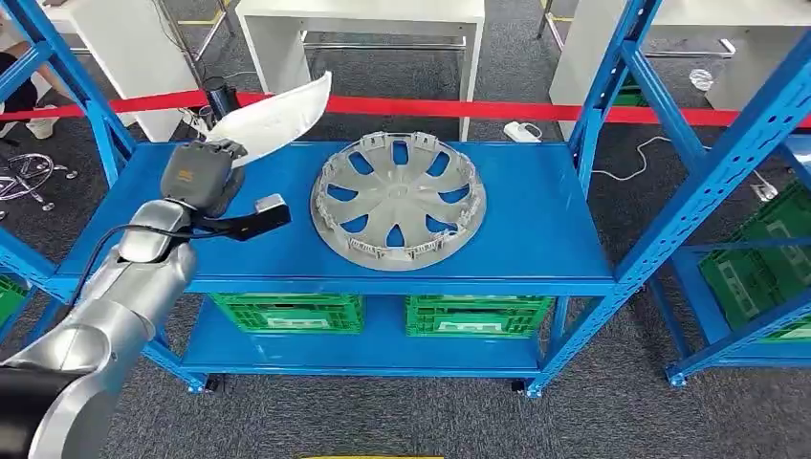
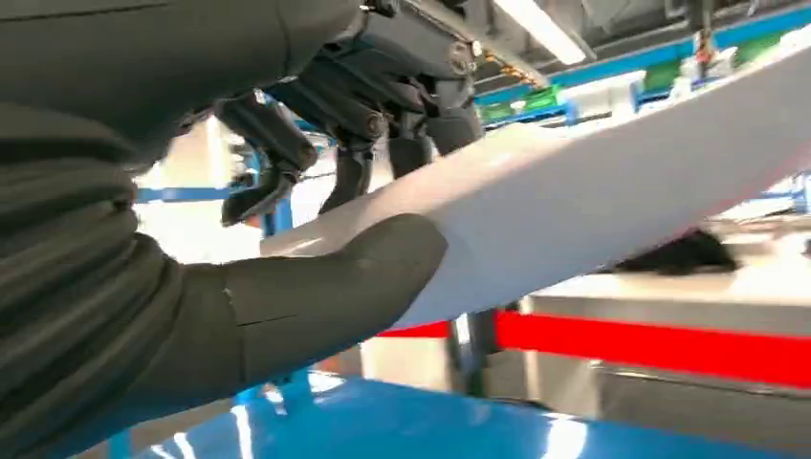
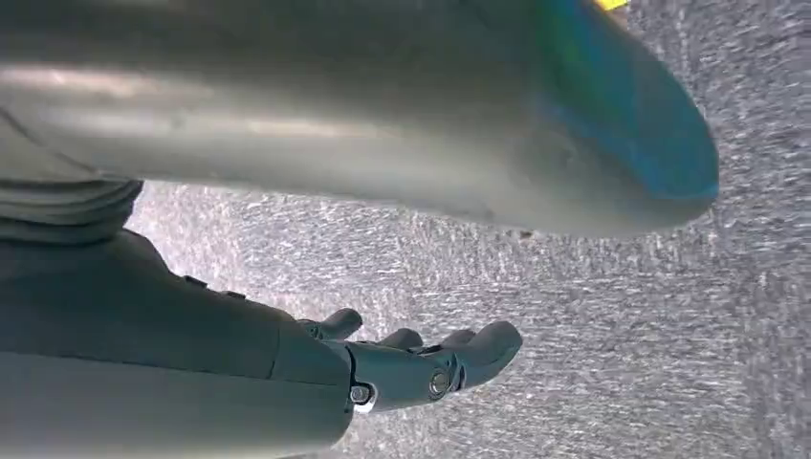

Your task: Take the parts from the cabinet and place them on the table.

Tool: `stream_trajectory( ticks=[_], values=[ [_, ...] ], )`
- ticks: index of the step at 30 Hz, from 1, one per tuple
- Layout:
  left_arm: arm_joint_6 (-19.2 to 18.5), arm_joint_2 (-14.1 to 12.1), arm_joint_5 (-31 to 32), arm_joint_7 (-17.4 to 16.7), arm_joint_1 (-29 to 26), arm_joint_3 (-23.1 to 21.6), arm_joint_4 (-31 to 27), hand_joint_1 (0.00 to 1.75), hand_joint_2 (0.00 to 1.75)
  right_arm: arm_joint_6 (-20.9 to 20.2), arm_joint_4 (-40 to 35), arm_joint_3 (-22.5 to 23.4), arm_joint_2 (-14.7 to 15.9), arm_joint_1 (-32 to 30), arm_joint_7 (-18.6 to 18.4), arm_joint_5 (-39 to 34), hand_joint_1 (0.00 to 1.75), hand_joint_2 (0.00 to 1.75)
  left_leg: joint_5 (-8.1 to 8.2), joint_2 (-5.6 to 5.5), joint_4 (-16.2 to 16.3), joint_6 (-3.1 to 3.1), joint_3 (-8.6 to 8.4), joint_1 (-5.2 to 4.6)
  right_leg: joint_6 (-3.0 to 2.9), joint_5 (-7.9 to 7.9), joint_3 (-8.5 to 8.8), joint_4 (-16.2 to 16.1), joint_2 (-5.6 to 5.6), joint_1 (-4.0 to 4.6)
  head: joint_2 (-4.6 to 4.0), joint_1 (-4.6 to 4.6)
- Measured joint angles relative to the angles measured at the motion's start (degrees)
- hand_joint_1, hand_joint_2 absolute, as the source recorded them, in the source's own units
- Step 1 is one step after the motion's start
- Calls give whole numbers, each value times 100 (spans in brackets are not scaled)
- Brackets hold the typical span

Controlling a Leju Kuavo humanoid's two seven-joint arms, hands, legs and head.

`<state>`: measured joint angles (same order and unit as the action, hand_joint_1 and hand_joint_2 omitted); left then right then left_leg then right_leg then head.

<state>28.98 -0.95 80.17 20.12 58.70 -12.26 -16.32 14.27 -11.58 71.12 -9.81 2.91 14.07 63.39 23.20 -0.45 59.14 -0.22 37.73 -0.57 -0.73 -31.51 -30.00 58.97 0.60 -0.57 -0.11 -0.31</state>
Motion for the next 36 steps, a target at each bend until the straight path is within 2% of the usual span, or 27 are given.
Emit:
stream_trajectory(
  ticks=[3,6,13,17,20,24,28,29,30,31,33,34,35,36],
  values=[
    [-86,101,-112,218,46,9,-62,175,175,0,0,37,0,9,33,-44,0,0,0,0,0,0,0,0,0,0,1,0,0,0,0,0],
    [-247,174,-328,589,35,11,-169,175,175,-15,0,77,2,14,31,-61,0,0,0,0,0,0,0,0,0,0,7,0,0,1,0,0],
    [-313,215,-435,726,1,9,-317,175,175,-55,0,118,7,16,33,-68,0,0,0,0,-1,0,0,1,0,0,6,0,0,2,0,0],
    [-591,204,-739,1063,-80,9,-442,175,175,-92,0,127,15,24,88,-88,0,0,3,-3,1,1,3,-3,2,0,12,-3,-3,8,0,0],
    [-815,112,-1251,1194,-391,-56,-884,175,175,-111,0,127,31,34,155,-74,0,0,11,-1,4,13,0,-24,12,-1,14,-6,-1,-18,0,0],
    [-1217,-109,-1733,1109,-801,-349,-1603,175,175,-177,0,127,61,55,225,-29,0,0,35,-1,16,48,2,-58,36,-13,17,-8,-1,-44,0,0],
    [-1589,-357,-2224,1013,-1113,-744,-2298,175,175,-210,0,127,92,104,245,-7,0,0,39,-1,22,115,-8,-79,108,-3,41,-48,2,-72,0,4],
    [-1656,-382,-2305,982,-1158,-826,-2419,175,175,-210,0,127,102,120,236,-11,0,0,0,8,-77,152,-42,-27,126,-24,59,-44,2,-33,0,2],
    [-1745,-386,-2398,938,-1221,-918,-2571,175,175,-210,0,127,129,126,243,-18,0,0,-28,14,-138,184,-79,-6,135,-147,21,75,-18,-36,2,0],
    [-1766,-388,-2448,921,-1263,-1022,-2701,175,175,-219,0,127,129,135,243,-18,0,0,-39,15,-148,206,-79,6,142,-347,-118,365,-23,-35,0,-9],
    [-1817,-384,-2483,897,-1379,-1226,-2881,175,175,-223,0,127,157,153,238,-42,0,0,-39,17,-142,205,-69,6,167,-759,-548,1244,-24,-47,0,-9],
    [-1834,-377,-2498,864,-1439,-1323,-2929,175,175,-223,0,127,162,154,236,-48,0,0,-39,22,-137,204,-63,7,179,-845,-721,1579,-25,-48,0,-7],
    [-1852,-355,-2505,829,-1487,-1408,-2969,175,175,-223,0,127,171,153,230,-55,0,0,-42,30,-125,200,-54,13,189,-782,-794,1684,-25,-49,0,-9],
    [-1869,-340,-2516,809,-1507,-1478,-3001,175,175,-223,0,127,173,154,219,-61,0,0,-47,30,-108,191,-38,23,198,-610,-740,1535,-27,-55,0,-7]
  ],
)
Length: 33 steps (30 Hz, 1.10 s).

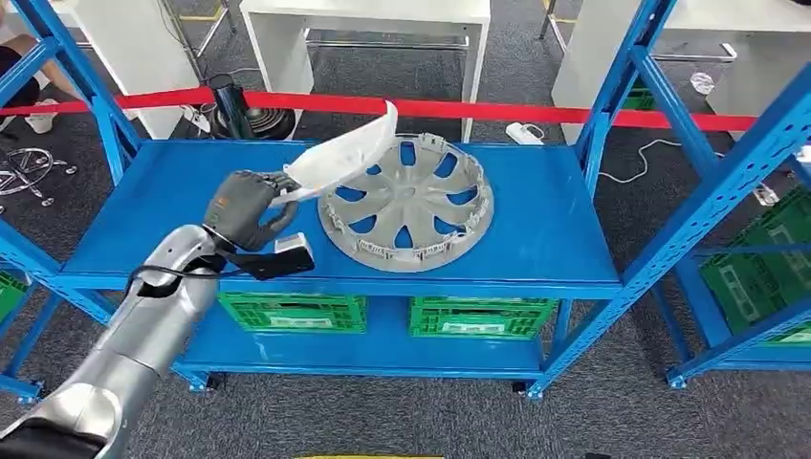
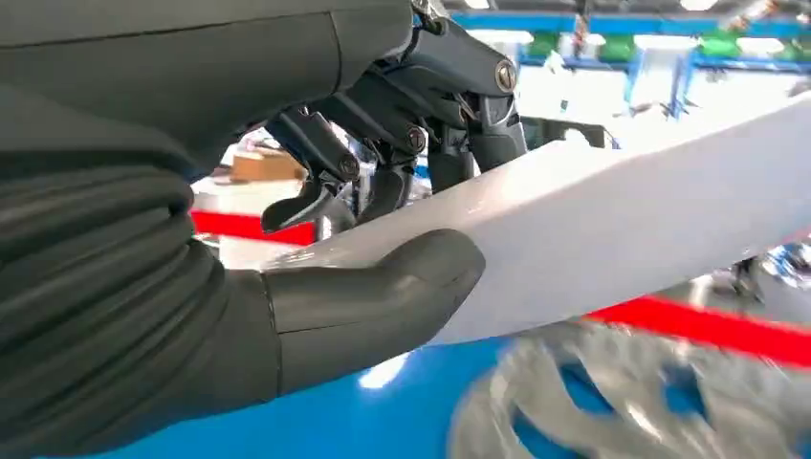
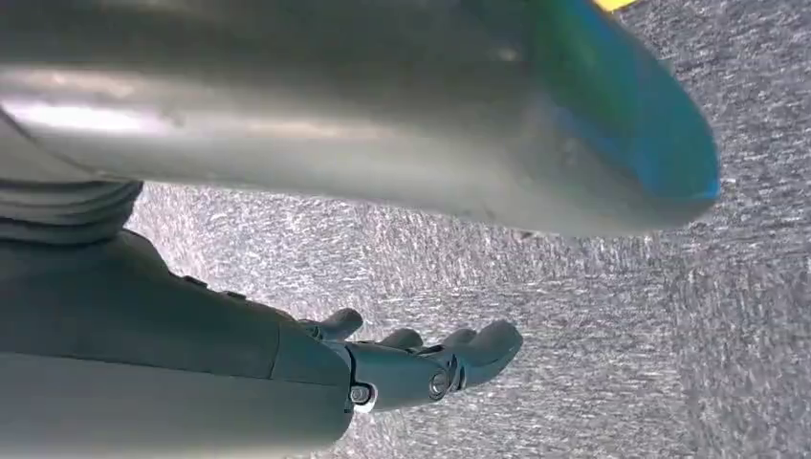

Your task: Take the parts from the cabinet and place them on the table.

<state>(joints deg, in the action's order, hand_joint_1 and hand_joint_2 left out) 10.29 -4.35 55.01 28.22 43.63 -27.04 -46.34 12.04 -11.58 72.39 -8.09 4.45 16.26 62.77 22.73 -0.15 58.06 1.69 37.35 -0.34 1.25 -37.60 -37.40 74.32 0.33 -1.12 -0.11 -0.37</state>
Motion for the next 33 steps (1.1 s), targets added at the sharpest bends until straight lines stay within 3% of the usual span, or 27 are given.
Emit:
stream_trajectory(
  ticks=[2,3,4,8,9,10,12,13,14,15,16,17,18,19,20,22,23,24,25,27,28,29,30,31,32,33],
  values=[
    [-35,65,-39,-46,17,-130,-80,175,175,4,0,0,20,15,2,-11,0,0,-11,-1,72,-46,62,35,21,560,470,-998,-14,-31,0,-2],
    [-44,93,-46,-50,39,-170,-118,175,175,5,0,0,22,34,15,-28,0,0,-15,-4,116,-84,92,31,34,627,684,-1436,-32,-51,0,-4],
    [-55,107,-50,-57,49,-205,-157,175,175,2,0,0,20,50,20,-35,0,0,-38,-17,120,-138,112,14,-32,689,652,-1347,6,12,0,-7],
    [-85,155,-52,-66,73,-323,-227,175,175,4,0,2,20,67,26,-39,0,0,-167,-24,95,-313,136,13,-256,780,521,-1403,17,-11,0,7],
    [-92,155,-55,-70,74,-332,-227,175,175,4,0,2,13,74,39,-39,0,0,-49,-20,151,-343,198,36,-302,836,485,-1407,4,-23,0,9],
    [-122,155,-55,-76,76,-358,-238,175,175,4,0,4,15,74,66,-48,0,0,266,-16,387,-378,289,35,-344,887,425,-1408,7,-25,0,28],
    [-179,157,-85,-81,77,-435,-275,175,175,4,0,13,20,71,107,-72,0,0,875,-12,1239,-434,524,59,-356,986,293,-1404,5,-17,0,35],
    [-196,157,-105,-76,76,-476,-275,175,175,4,0,15,26,70,116,-94,0,0,1052,-12,1628,-445,605,59,-356,1037,229,-1401,5,-10,0,37],
    [-225,157,-111,-72,76,-516,-275,175,175,4,0,17,31,70,116,-94,0,0,1088,-12,1857,-445,598,59,-353,1091,157,-1398,4,-3,0,37],
    [-229,157,-116,-68,76,-544,-278,175,175,2,0,22,31,71,116,-96,0,0,993,-13,1804,-430,473,57,-352,1139,94,-1397,3,5,0,35],
    [-234,162,-122,-68,80,-568,-291,175,175,2,0,24,31,73,116,-98,0,0,828,-13,1517,-397,222,54,-349,1190,31,-1397,4,15,0,37],
    [-245,168,-140,-70,94,-579,-315,175,175,2,0,31,31,73,116,-98,0,0,665,-15,1046,-348,-134,43,-340,1237,-21,-1397,7,28,0,39],
    [-262,170,-155,-70,132,-583,-321,175,175,2,0,37,31,72,116,-101,0,0,611,-22,531,-276,-514,9,-327,1279,-51,-1397,9,34,0,37],
    [-293,179,-175,-72,176,-590,-334,175,175,0,0,42,18,70,114,-100,0,0,825,-16,100,-204,-763,-21,-297,1316,-74,-1399,6,36,2,33],
    [-304,192,-197,-72,203,-601,-356,175,175,-2,0,44,20,70,92,-101,0,0,746,-11,58,-237,-819,-37,-246,1369,-74,-1434,0,21,0,28],
    [-372,192,-223,-81,263,-636,-354,175,175,-4,0,52,22,83,52,-101,0,0,694,-17,16,-177,-737,-81,-177,1468,-70,-1476,-6,-12,0,55],
    [-396,194,-232,-87,275,-658,-356,175,175,-18,0,55,24,80,22,-98,0,0,623,-8,-45,-119,-712,-69,-127,1527,-74,-1524,2,10,0,61],
    [-411,205,-238,-87,288,-664,-354,175,175,-26,0,59,33,77,20,-98,0,0,525,34,-116,-86,-747,-9,-110,1464,-101,-1477,-1,-10,0,57],
    [-422,216,-238,-87,302,-675,-352,175,175,-50,0,59,33,69,20,-94,0,0,464,37,-135,-35,-686,-11,-89,1236,-163,-1359,-6,4,0,52],
    [-420,258,-240,-61,314,-747,-350,175,175,-74,0,59,43,67,24,-98,0,0,319,39,-124,6,-507,-10,-51,540,-410,-559,-6,1,0,35],
    [-420,293,-240,-57,314,-789,-334,175,175,-81,0,59,63,67,24,-109,0,0,263,40,-108,7,-420,-11,-29,336,-510,-152,-6,2,0,35],
    [-420,361,-249,-55,316,-843,-315,175,175,-85,0,63,70,65,24,-136,0,0,209,40,-85,6,-324,-10,-11,280,-557,140,-6,2,0,35],
    [-422,459,-284,-46,321,-905,-301,175,175,-79,0,81,85,65,20,-184,0,0,150,40,-51,-5,-209,-3,6,405,-482,199,-7,-6,0,35],
    [-450,574,-304,-54,345,-972,-299,175,175,-59,0,109,94,66,17,-238,0,0,104,40,-16,-15,-110,7,19,598,-303,18,-9,-14,0,35],
    [-487,711,-313,-85,401,-1034,-288,175,175,-39,0,129,98,71,2,-271,0,0,60,36,35,-36,-4,21,37,787,-13,-359,-11,-26,0,35],
    [-536,829,-332,-116,471,-1102,-275,175,175,-9,0,155,105,84,-29,-308,0,0,28,30,96,-58,87,32,48,862,305,-791,-20,-38,0,33]
  ],
)
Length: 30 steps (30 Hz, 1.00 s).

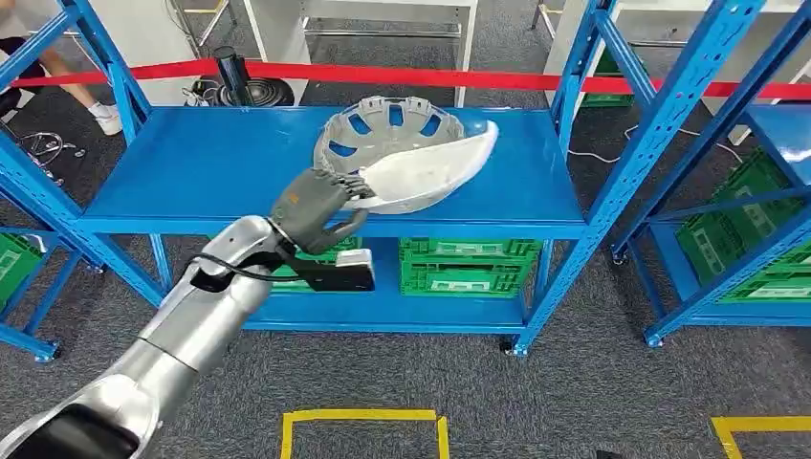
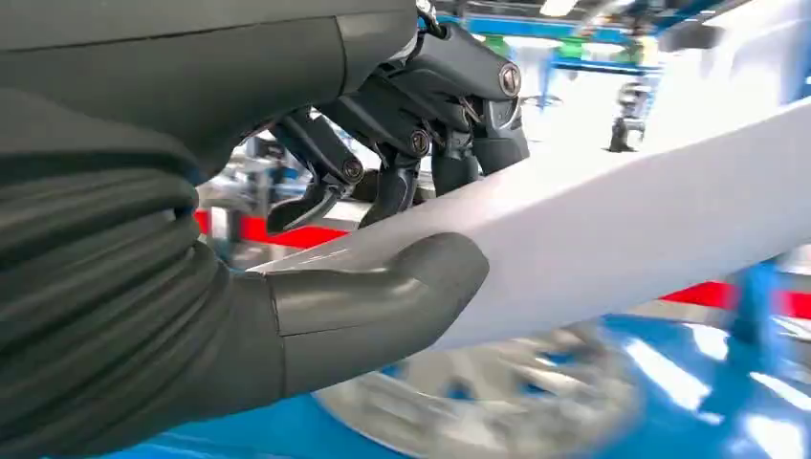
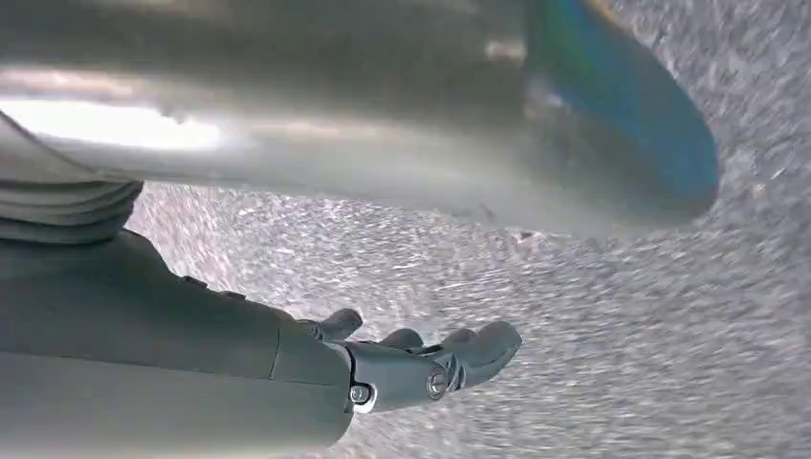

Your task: Take the parts from the cabinet and place them on the table.

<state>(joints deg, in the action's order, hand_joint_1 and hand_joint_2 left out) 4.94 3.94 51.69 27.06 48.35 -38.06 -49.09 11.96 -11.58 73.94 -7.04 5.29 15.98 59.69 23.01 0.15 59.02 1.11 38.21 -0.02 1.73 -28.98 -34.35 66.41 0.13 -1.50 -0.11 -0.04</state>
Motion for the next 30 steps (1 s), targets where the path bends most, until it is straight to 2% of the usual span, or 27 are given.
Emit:
stream_trajectory(
  ticks=[1,2,5,6,7,8,9,10,11,12,13,14,15,16,17,18,19,21,22,23,24,25,26,27,28,29,30],
  values=[
    [-57,225,-22,-24,102,-74,15,175,175,59,0,28,0,33,-61,-50,0,0,-30,-15,70,-39,94,-14,2,-244,317,-511,-19,2,0,-2],
    [-120,420,-67,-72,204,-154,37,175,175,126,0,72,4,48,-107,-115,0,0,-63,-29,103,-76,126,-27,-103,-235,335,-551,18,49,0,9],
    [-227,907,-142,-118,450,-380,87,175,175,282,-2,216,2,69,-159,-258,0,0,-197,-34,63,-174,140,-36,-206,-165,266,-583,16,58,0,-22],
    [-269,979,-168,-129,500,-444,118,175,175,306,0,254,-4,71,-148,-286,0,0,-171,-32,82,-200,163,-25,-256,-86,211,-618,-7,6,0,-20],
    [-308,1107,-199,-153,552,-515,122,175,175,341,-2,290,-4,83,-140,-323,0,0,70,-30,187,-235,219,-16,-289,-23,166,-626,-2,5,0,-13],
    [-328,1169,-201,-173,596,-573,133,175,175,367,-2,319,-4,85,-131,-339,0,0,401,-30,432,-266,302,-4,-328,31,102,-626,-4,0,0,-13],
    [-336,1237,-216,-177,626,-621,146,175,175,371,-4,352,-4,78,-124,-343,0,0,813,-30,927,-304,411,8,-328,113,11,-625,1,-2,0,-4],
    [-343,1287,-218,-181,637,-656,159,175,175,371,-4,376,-4,70,-120,-345,0,0,1062,-29,1381,-325,503,12,-323,181,-73,-623,0,0,0,-11],
    [-349,1320,-221,-183,638,-686,170,175,175,371,-4,393,-4,65,-114,-345,0,0,1146,-29,1703,-334,541,12,-319,243,-152,-619,-1,2,0,-9],
    [-354,1343,-221,-183,638,-719,186,175,175,371,-4,413,-4,65,-109,-347,0,0,1066,-29,1858,-330,490,12,-311,315,-243,-618,-4,4,0,-9],
    [-356,1361,-223,-183,638,-736,203,175,175,371,-4,424,-4,66,-101,-347,0,0,883,-30,1784,-312,341,11,-304,384,-332,-617,-8,9,0,-9],
    [-356,1385,-229,-183,643,-747,210,175,175,371,-4,428,-4,66,-96,-347,0,0,689,-32,1508,-274,76,3,-294,455,-421,-617,-8,19,2,-7],
    [-356,1418,-234,-190,661,-756,210,175,175,371,-4,433,-4,67,-92,-347,0,0,597,-36,1058,-206,-296,-20,-281,527,-497,-618,-7,35,0,-9],
    [-356,1466,-236,-188,693,-765,208,175,175,371,-4,437,-15,73,-89,-347,0,0,706,-41,540,-118,-728,-49,-272,586,-524,-612,-9,25,0,-11],
    [-356,1510,-236,-188,723,-773,205,175,175,371,-4,441,-35,61,-85,-348,0,0,978,-24,-53,-67,-1139,-87,-229,634,-559,-612,-12,45,0,-9],
    [-356,1534,-249,-183,735,-782,205,175,175,376,-4,448,-37,59,-81,-352,0,0,953,-26,-64,-103,-1108,-91,-182,711,-542,-661,-24,15,0,-26],
    [-358,1536,-260,-177,766,-793,214,175,175,380,-4,461,-37,64,-79,-369,0,0,910,-34,-116,-68,-1054,-118,-136,780,-537,-696,-27,-13,0,37],
    [-374,1553,-269,-183,776,-817,242,175,175,395,-4,478,-37,48,-87,-408,0,0,743,-18,-202,32,-1010,-119,-49,912,-534,-810,-14,-9,0,61],
    [-378,1593,-275,-186,784,-830,262,175,175,402,-4,494,-39,47,-105,-413,0,0,635,22,-254,67,-977,-86,-41,734,-586,-729,-11,-38,0,63],
    [-409,1621,-288,-188,807,-846,271,175,175,404,-4,507,-46,44,-142,-433,0,0,541,8,-264,125,-900,-79,-37,343,-662,-498,-10,-23,0,41],
    [-415,1630,-308,-205,818,-861,280,175,175,402,-4,514,-46,47,-153,-437,0,0,454,8,-263,134,-789,-79,-20,-54,-754,-123,-2,-22,0,20],
    [-417,1628,-321,-229,820,-867,295,175,175,398,-4,516,-42,58,-138,-437,0,0,373,13,-258,133,-688,-81,2,-353,-834,303,0,-20,2,24],
    [-417,1621,-321,-262,816,-872,326,175,175,380,-7,516,-42,62,-124,-435,0,0,301,25,-243,127,-581,-80,21,-474,-889,681,0,-18,0,17],
    [-417,1610,-319,-291,812,-876,359,175,175,352,-7,516,-42,61,-105,-426,0,0,231,36,-218,117,-467,-77,37,-397,-885,924,-2,-25,0,17],
    [-411,1571,-312,-295,806,-881,389,175,175,312,-7,516,-42,62,-52,-384,0,0,162,46,-181,97,-339,-62,56,-179,-787,956,-3,-41,0,13],
    [-400,1496,-291,-295,795,-881,404,175,175,264,-7,514,-42,66,7,-347,0,0,104,47,-133,62,-212,-44,75,58,-577,774,-4,-54,0,11],
    [-372,1392,-262,-288,775,-881,402,175,175,206,-7,509,-42,68,96,-306,0,0,54,55,-68,23,-89,-21,100,203,-263,416,-6,-69,0,15]
  ],
)
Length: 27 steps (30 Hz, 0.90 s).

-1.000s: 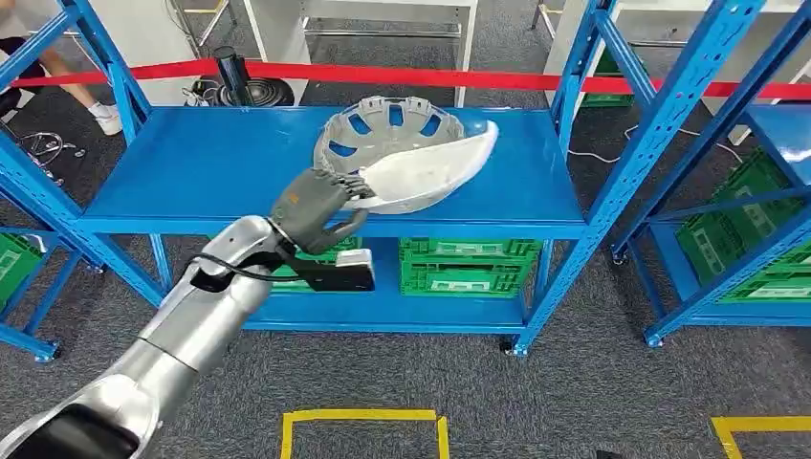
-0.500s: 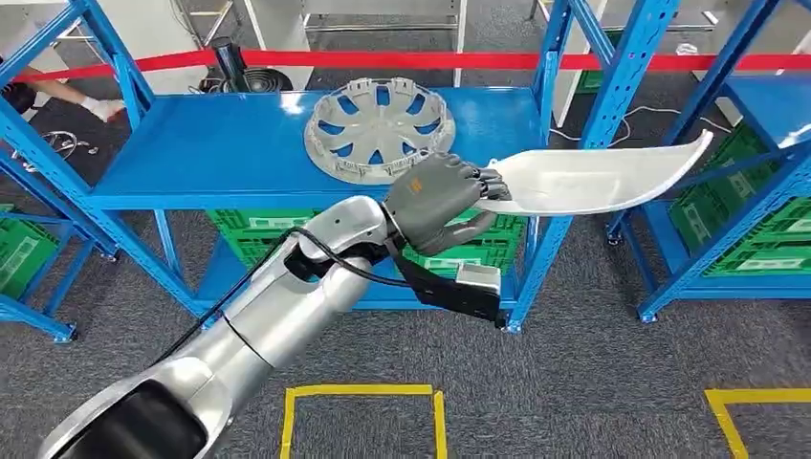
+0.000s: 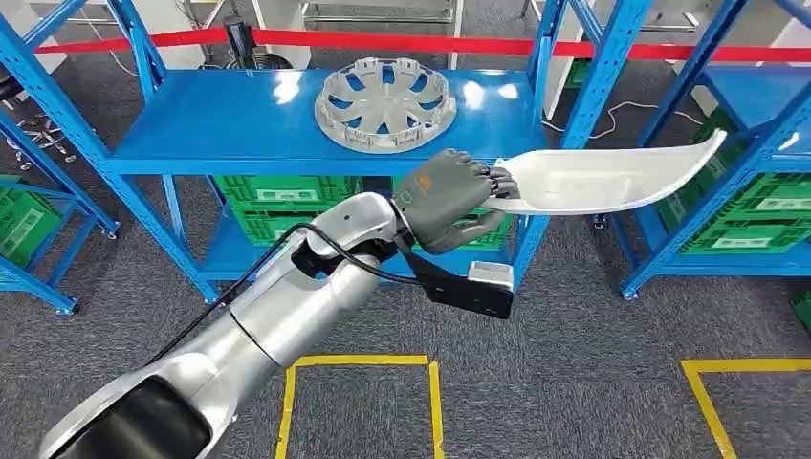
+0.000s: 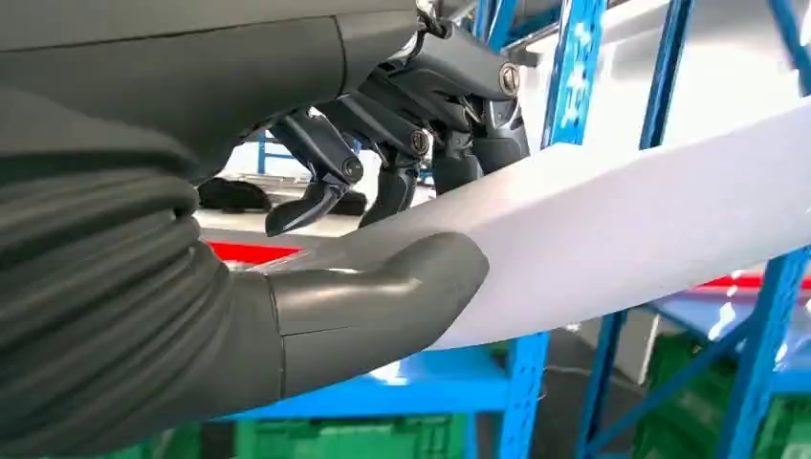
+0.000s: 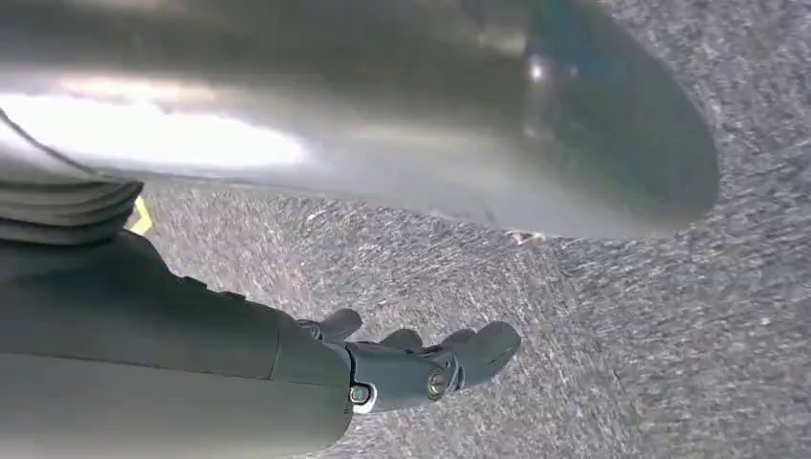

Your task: Take the parts from the cabinet and place them on the table.

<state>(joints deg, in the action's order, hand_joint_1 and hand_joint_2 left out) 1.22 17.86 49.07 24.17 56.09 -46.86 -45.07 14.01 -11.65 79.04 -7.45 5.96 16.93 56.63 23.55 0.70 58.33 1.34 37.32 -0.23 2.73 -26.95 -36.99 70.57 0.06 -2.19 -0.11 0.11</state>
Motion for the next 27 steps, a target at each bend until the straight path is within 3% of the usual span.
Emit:
stream_trajectory(
  ticks=[1,2,3,4,6,7,8,9,10,11,12,13,14,15,16,17,18,21,22,23,25,26,27],
  values=[
    [39,-128,4,4,-19,0,-6,175,175,-59,0,-9,0,2,96,48,0,0,-35,2,77,-45,95,9,27,-75,345,-430,1,-23,0,-6],
    [99,-218,4,26,-45,9,-37,175,175,-127,0,-35,-2,13,196,108,0,0,-64,-3,142,-87,199,-19,54,-427,686,-923,18,12,0,-33],
    [204,-425,-2,64,-114,39,-59,175,175,-186,-2,-86,4,3,289,160,0,0,-100,5,170,-132,202,-34,-118,-501,668,-993,72,43,0,-17],
    [303,-627,-22,112,-158,68,-66,175,175,-199,-2,-114,11,-11,331,184,0,0,-131,18,175,-158,196,-48,-139,-503,649,-1019,55,39,2,-24],
    [518,-1016,-61,231,-277,159,-59,175,175,-204,-2,-166,9,-38,344,219,0,0,-277,25,110,-238,201,-5,-275,-393,530,-1010,52,44,0,-24],
    [575,-1169,-79,254,-319,203,-55,175,175,-193,-2,-184,9,-36,324,223,0,0,-155,-5,151,-289,244,15,-344,-320,502,-1010,13,36,0,-17],
    [582,-1319,-83,280,-340,252,-48,175,175,-177,-2,-201,11,-36,295,223,0,0,187,-33,335,-326,342,22,-387,-248,423,-1011,13,36,0,-4],
    [584,-1433,-94,286,-345,286,-37,175,175,-149,-2,-214,11,-38,263,232,0,0,588,-49,715,-350,439,24,-400,-168,337,-1010,2,39,0,4],
    [582,-1485,-103,297,-344,308,-33,175,175,-138,-2,-228,11,-40,243,239,0,0,851,-49,1076,-368,515,26,-405,-107,259,-1008,-13,47,0,0],
    [582,-1555,-109,302,-354,330,-24,175,175,-131,-2,-245,11,-37,230,265,0,0,1063,-49,1549,-377,592,28,-412,-25,154,-1004,-33,57,0,0],
    [582,-1599,-114,299,-375,337,-17,175,175,-129,-2,-249,11,-32,228,276,0,0,1065,-49,1829,-379,591,30,-414,44,62,-1001,-43,63,0,0],
    [582,-1636,-116,295,-401,341,-11,175,175,-125,-2,-256,11,-30,228,282,0,0,941,-50,1889,-367,509,30,-411,107,-26,-1001,-46,68,2,2],
    [584,-1668,-120,293,-424,345,-11,175,175,-119,-2,-265,11,-32,228,284,0,0,735,-51,1736,-342,320,29,-404,176,-110,-1000,-48,74,0,2],
    [590,-1697,-122,293,-436,356,-15,175,175,-107,-2,-275,11,-33,228,287,0,0,565,-56,1399,-305,40,26,-392,238,-184,-1001,-48,81,0,2],
    [604,-1721,-122,295,-437,374,-24,175,175,-79,-2,-287,9,-31,234,309,0,0,529,-63,893,-249,-352,17,-378,303,-241,-1000,-47,85,0,0],
    [621,-1738,-122,295,-436,398,-57,175,175,-59,-2,-304,-9,-31,252,328,0,0,725,-74,371,-191,-749,-6,-352,346,-263,-999,-46,86,0,-2],
    [632,-1747,-125,302,-430,431,-83,175,175,-48,-2,-324,-13,-32,261,341,0,0,879,-70,-41,-189,-980,-33,-308,402,-284,-1010,-50,92,0,-7],
    [641,-1793,-129,284,-453,463,-85,175,175,-64,-2,-352,-11,-31,265,370,0,0,706,-71,-54,-106,-834,-75,-182,630,-269,-1165,-49,72,0,24],
    [647,-1802,-129,267,-473,472,-83,175,175,-68,-2,-356,-9,-36,269,376,0,0,630,-48,-127,-49,-830,-7,-153,615,-308,-1180,-39,64,0,28],
    [685,-1802,-129,253,-483,474,-85,175,175,-97,-2,-363,-4,-46,274,374,0,0,560,-44,-139,-5,-776,-15,-138,373,-368,-1051,-29,70,2,20],
    [733,-1808,-151,260,-525,494,-111,175,175,-155,-2,-374,-4,-51,300,359,0,0,437,-91,-131,42,-631,-20,-116,-294,-585,-345,-24,69,2,4],
    [733,-1815,-171,264,-564,507,-114,175,175,-177,-2,-376,0,-47,311,337,0,0,379,-104,-120,51,-556,-30,-103,-504,-701,108,-21,76,0,2],
    [730,-1819,-179,275,-620,525,-114,175,175,-180,-2,-376,2,-47,315,326,0,0,326,-123,-102,49,-480,-35,-99,-520,-763,471,-20,85,0,2]
  ],
)
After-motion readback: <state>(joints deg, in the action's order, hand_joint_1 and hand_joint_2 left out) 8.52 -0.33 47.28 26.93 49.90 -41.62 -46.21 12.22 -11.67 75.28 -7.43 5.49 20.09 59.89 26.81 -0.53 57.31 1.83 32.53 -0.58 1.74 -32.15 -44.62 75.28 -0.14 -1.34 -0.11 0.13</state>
